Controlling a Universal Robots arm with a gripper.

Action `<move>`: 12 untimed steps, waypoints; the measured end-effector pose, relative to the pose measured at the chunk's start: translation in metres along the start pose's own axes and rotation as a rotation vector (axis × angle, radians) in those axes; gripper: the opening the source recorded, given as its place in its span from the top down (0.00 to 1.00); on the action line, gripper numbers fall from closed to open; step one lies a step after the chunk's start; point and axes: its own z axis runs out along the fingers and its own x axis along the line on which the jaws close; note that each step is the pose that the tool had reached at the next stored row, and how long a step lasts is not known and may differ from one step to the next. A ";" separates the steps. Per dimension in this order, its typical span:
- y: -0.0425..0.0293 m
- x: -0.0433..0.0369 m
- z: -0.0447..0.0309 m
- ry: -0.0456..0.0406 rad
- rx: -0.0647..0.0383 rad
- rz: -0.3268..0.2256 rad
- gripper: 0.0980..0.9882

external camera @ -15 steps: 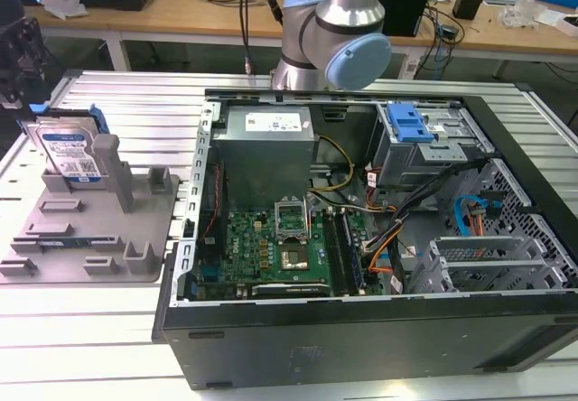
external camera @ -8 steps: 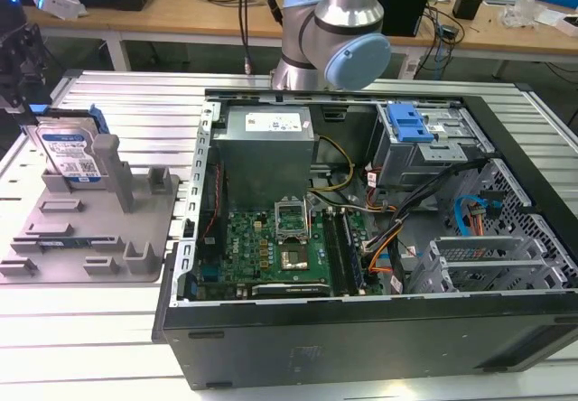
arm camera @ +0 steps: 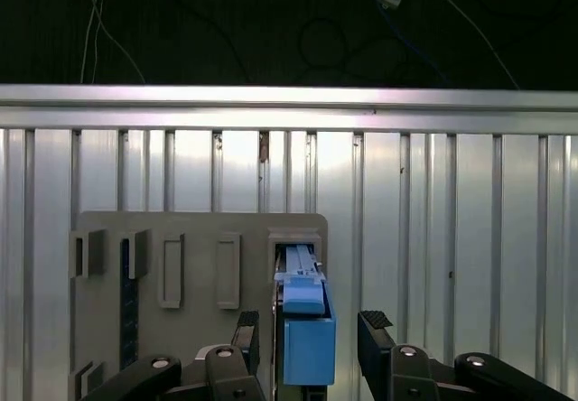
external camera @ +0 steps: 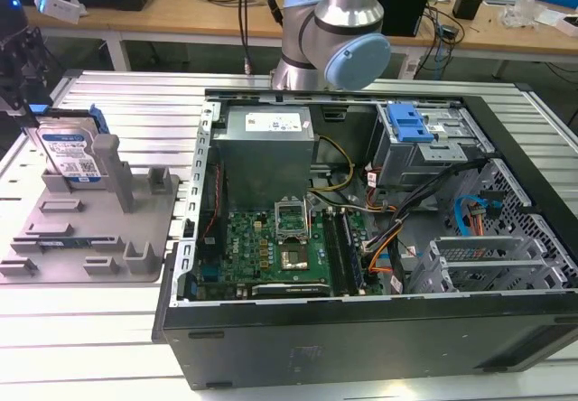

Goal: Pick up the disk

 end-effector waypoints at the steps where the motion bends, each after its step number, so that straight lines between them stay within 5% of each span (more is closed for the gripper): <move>1: 0.0000 0.0000 0.0006 0.0000 0.000 0.000 0.48; 12: -0.0001 0.0002 0.0051 -0.0001 0.000 0.004 0.48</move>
